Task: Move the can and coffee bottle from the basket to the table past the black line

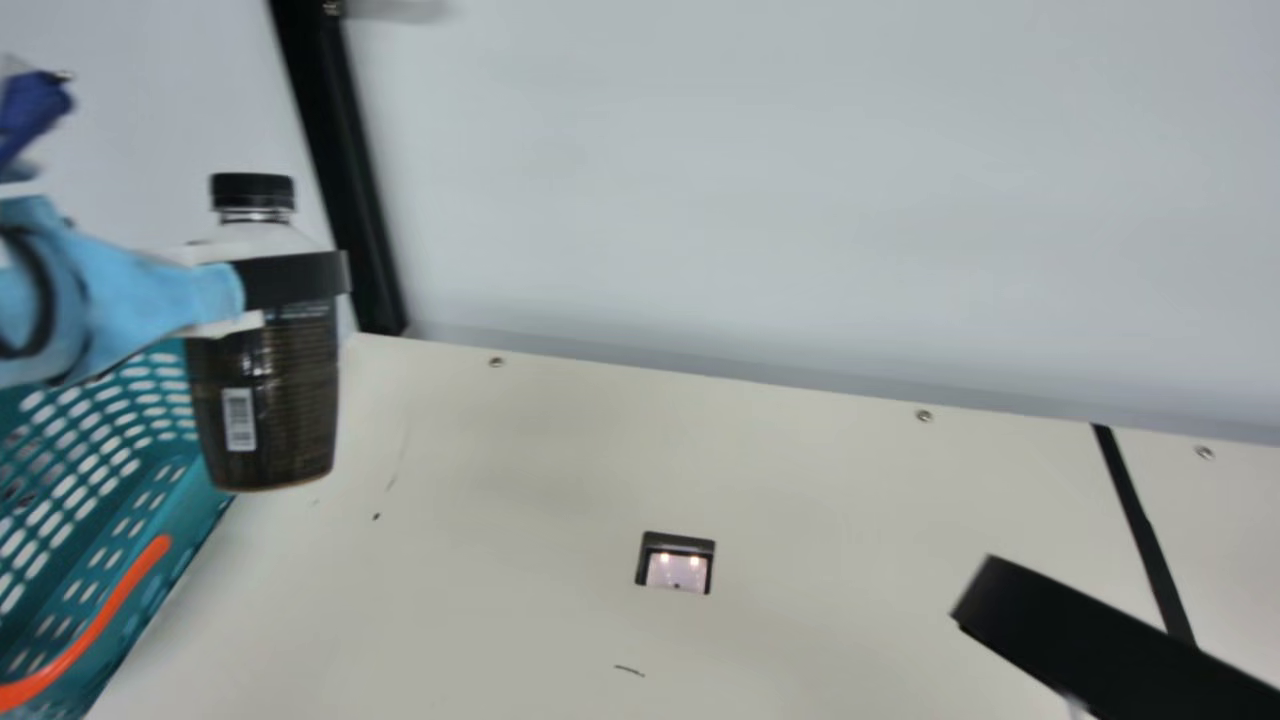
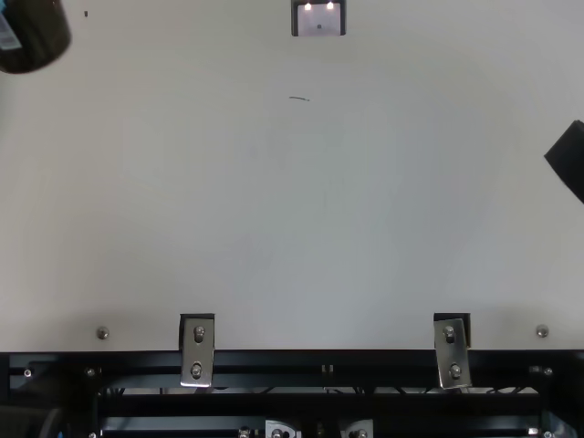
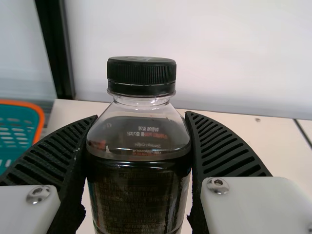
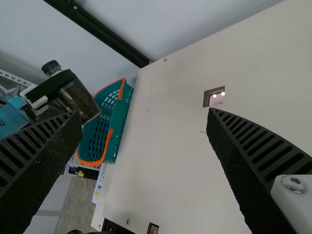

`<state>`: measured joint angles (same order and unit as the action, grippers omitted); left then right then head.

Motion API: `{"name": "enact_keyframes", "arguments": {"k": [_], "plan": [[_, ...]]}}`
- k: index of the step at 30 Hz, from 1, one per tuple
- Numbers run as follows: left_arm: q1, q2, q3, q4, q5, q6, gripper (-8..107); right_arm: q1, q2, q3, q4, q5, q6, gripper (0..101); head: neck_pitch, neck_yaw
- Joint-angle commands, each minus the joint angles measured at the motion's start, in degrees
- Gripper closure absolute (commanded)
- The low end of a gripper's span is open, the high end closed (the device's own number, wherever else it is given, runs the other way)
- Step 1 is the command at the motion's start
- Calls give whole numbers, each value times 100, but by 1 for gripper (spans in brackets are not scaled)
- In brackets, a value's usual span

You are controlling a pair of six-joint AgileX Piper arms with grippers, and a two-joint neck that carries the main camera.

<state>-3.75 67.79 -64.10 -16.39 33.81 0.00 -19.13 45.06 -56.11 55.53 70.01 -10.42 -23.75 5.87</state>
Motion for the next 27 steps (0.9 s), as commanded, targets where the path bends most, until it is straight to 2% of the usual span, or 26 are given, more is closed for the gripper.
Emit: {"name": "enact_keyframes", "arguments": {"k": [1, 9, 27], "plan": [[-168, -49, -8, 32, 8, -145, 89, 0, 0, 0, 0, 0, 0, 0, -124, -250], [-678, -201, -1, 129, -14, -661, 89, 0, 0, 0, 0, 0, 0, 0, -125, -969], [-1651, -459, -84, 273, -123, -1869, 89, 0, 0, 0, 0, 0, 0, 0, -125, -969]]}}
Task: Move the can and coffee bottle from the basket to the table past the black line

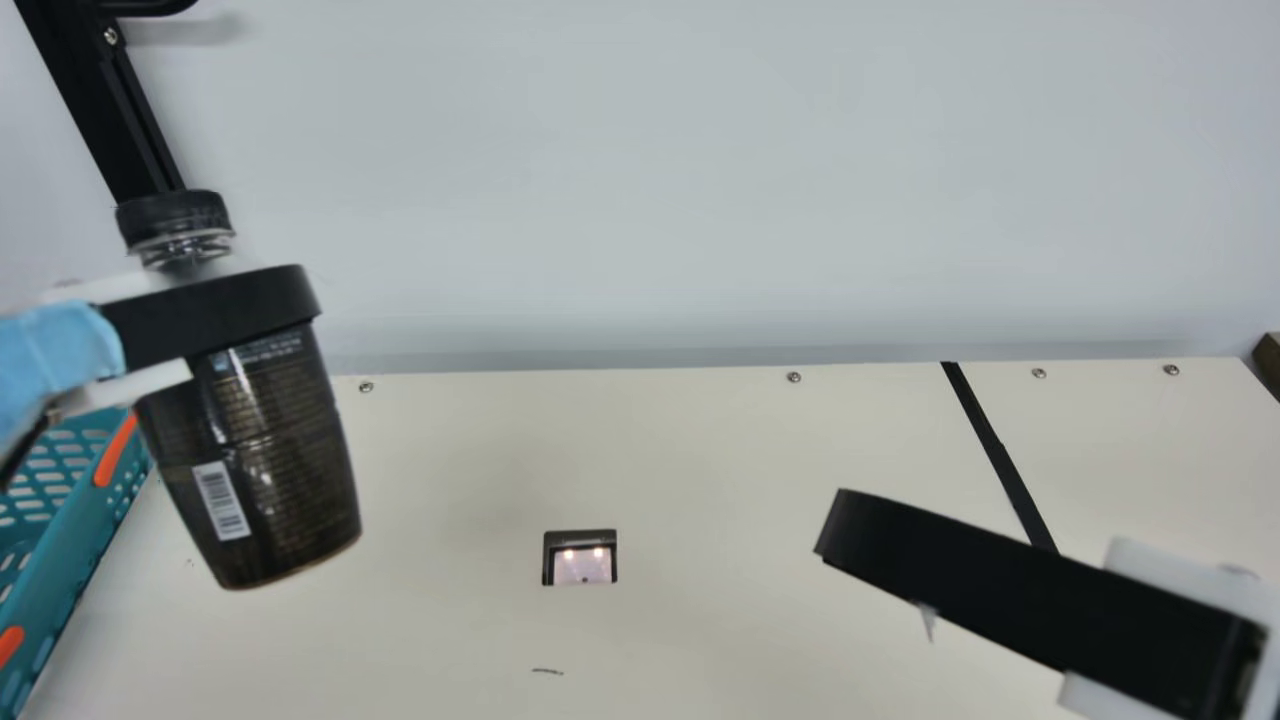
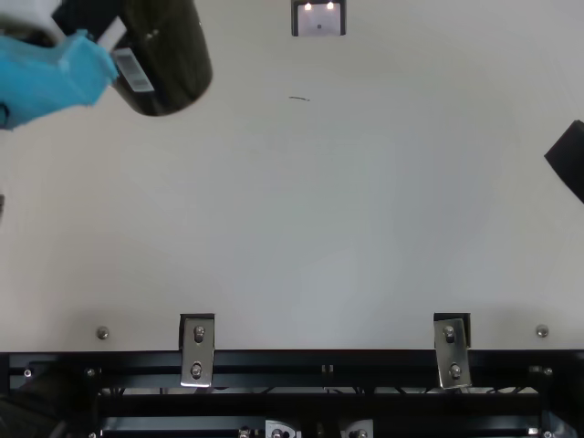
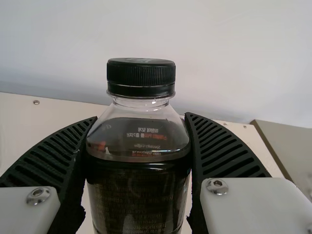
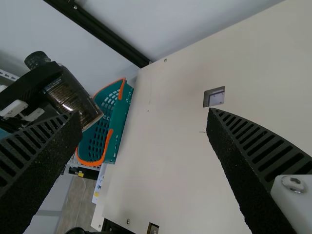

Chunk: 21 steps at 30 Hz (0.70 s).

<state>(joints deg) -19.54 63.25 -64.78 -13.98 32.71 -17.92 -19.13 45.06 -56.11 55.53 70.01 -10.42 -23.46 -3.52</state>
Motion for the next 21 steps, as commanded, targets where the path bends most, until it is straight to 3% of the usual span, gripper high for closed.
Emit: {"name": "enact_keyframes", "arguments": {"k": [1, 17, 21], "plan": [[-128, -13, -29, 73, -26, -139, 89, 0, 0, 0, 0, 0, 0, 0, -154, -30], [-1182, 53, -582, 1213, -130, -1794, 89, 0, 0, 0, 0, 0, 0, 0, -154, -30], [-1231, 59, -630, 1305, -98, -1825, 89, 0, 0, 0, 0, 0, 0, 0, -154, -30]]}}
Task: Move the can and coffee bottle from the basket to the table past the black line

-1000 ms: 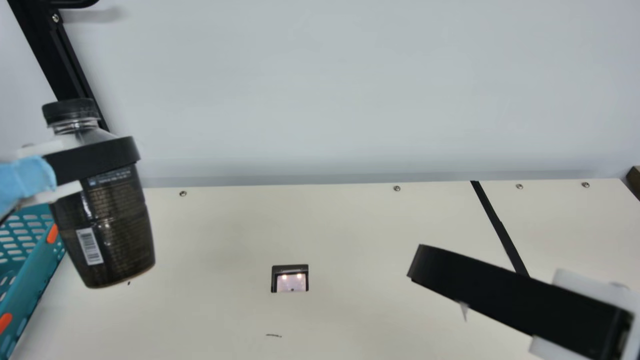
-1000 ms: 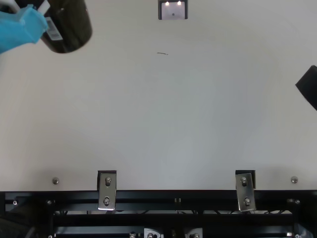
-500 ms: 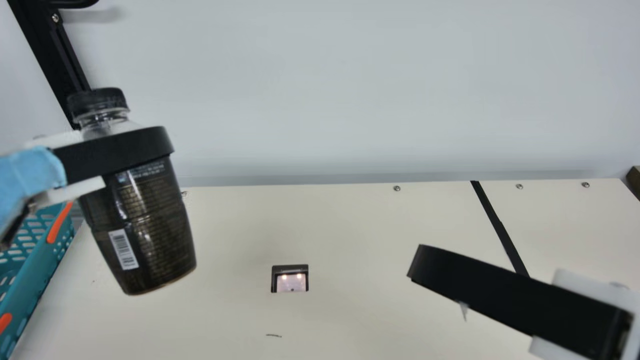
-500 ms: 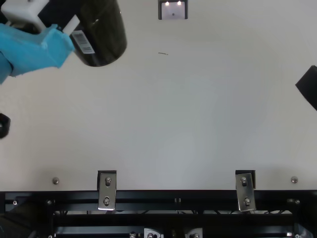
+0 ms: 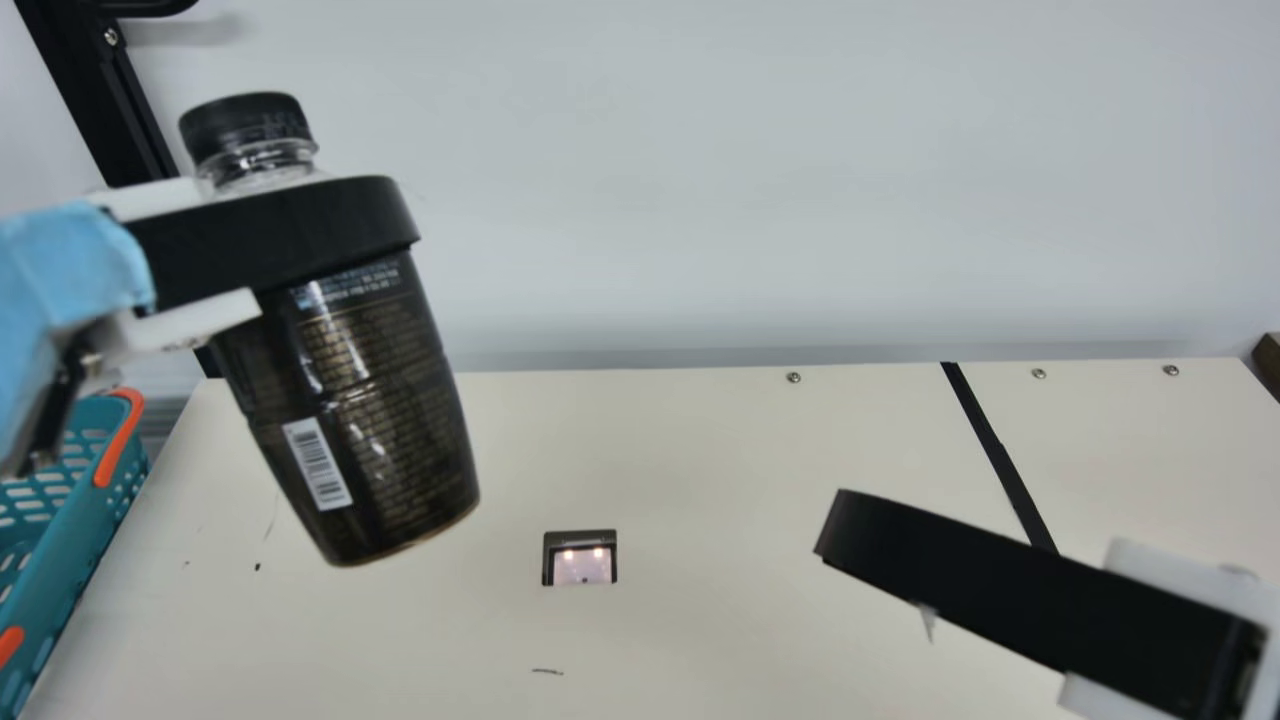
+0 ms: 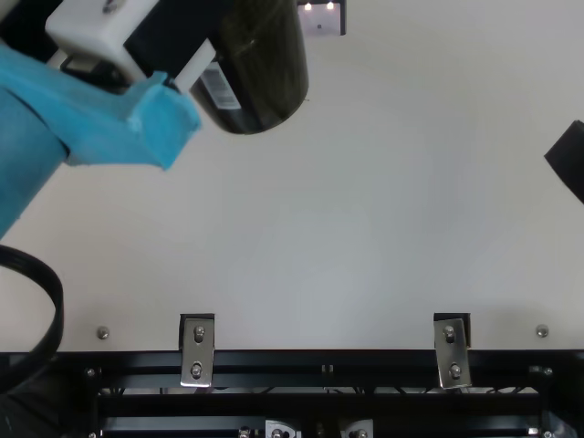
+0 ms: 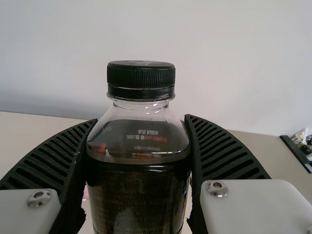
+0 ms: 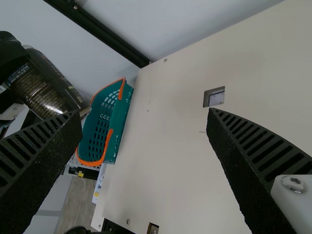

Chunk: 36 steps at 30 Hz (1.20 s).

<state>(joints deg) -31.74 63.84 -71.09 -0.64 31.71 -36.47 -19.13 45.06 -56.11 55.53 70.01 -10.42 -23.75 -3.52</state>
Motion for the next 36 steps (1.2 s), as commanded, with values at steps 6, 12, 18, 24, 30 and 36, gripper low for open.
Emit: {"name": "enact_keyframes", "arguments": {"k": [6, 12, 18, 24, 30, 36], "plan": [[59, 3, -4, -109, -5, 114, 89, 0, 0, 0, 0, 0, 0, 0, -125, -30], [63, -162, 105, -489, -92, 353, 89, 0, 0, 0, 0, 0, 0, 0, -125, -30], [57, -355, 261, -1297, -182, 831, 89, 0, 0, 0, 0, 0, 0, 0, -125, -30], [150, -488, 356, -2518, -189, 1417, 89, 0, 0, 0, 0, 0, 0, 0, -125, -30], [420, -541, 326, -3946, -45, 1891, 89, 0, 0, 0, 0, 0, 0, 0, -125, -30], [689, -534, 257, -4221, 163, 2198, 89, 0, 0, 0, 0, 0, 0, 0, -125, -30]]}}
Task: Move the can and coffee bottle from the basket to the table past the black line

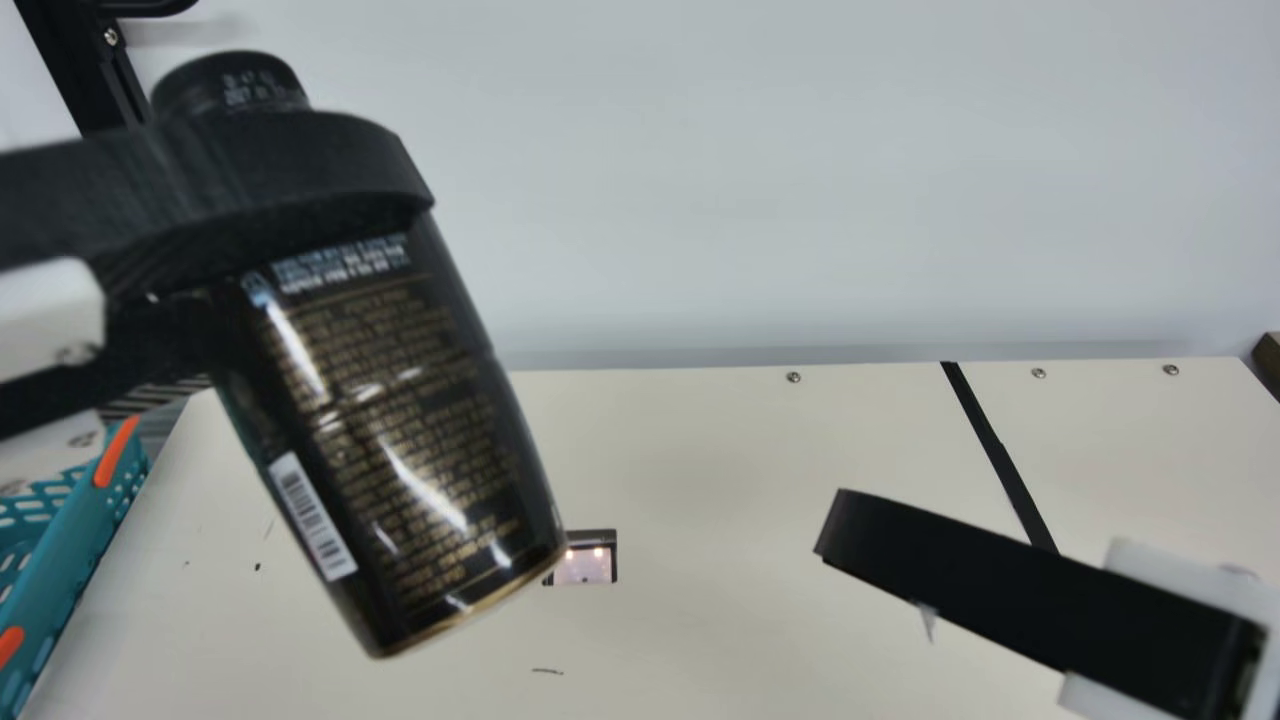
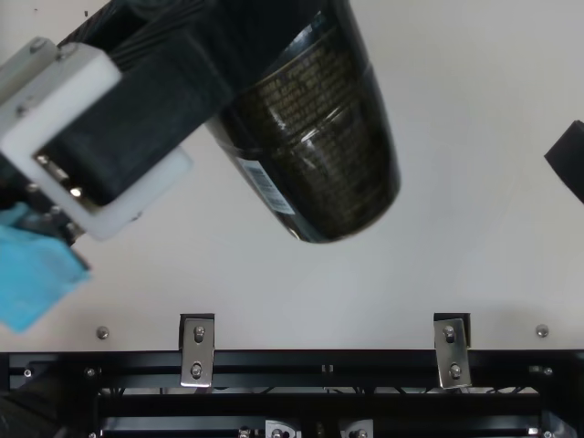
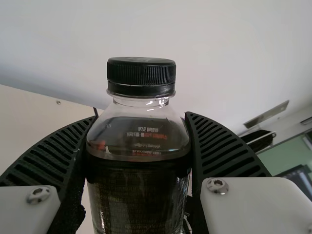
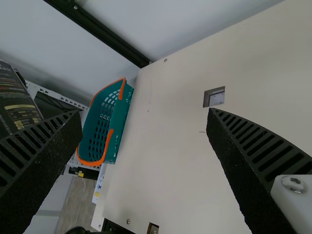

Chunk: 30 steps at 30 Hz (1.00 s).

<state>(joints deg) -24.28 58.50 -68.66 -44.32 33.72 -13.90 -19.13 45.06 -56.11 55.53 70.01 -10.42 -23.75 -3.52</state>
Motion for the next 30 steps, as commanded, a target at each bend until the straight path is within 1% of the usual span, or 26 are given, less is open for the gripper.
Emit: {"name": "enact_keyframes", "arguments": {"k": [1, 4, 11, 18, 27, 30], "plan": [[0, 0, 0, 0, 0, 0, 89, 0, 0, 0, 0, 0, 0, 0, -125, -30], [31, 0, 11, -339, 22, 44, 89, 0, 0, 0, 0, 0, 0, 0, -125, -30], [-4, 12, 1, -393, 49, 111, 89, 0, 0, 0, 0, 0, 0, 0, -125, -30], [-409, 97, -100, -519, -84, 255, 89, 0, 0, 0, 0, 0, 0, 0, -125, -30], [-1035, 303, -323, -648, -482, 361, 89, 0, 0, 0, 0, 0, 0, 0, -125, -30], [-1058, 321, -345, -640, -509, 379, 89, 0, 0, 0, 0, 0, 0, 0, -125, -30]]}}
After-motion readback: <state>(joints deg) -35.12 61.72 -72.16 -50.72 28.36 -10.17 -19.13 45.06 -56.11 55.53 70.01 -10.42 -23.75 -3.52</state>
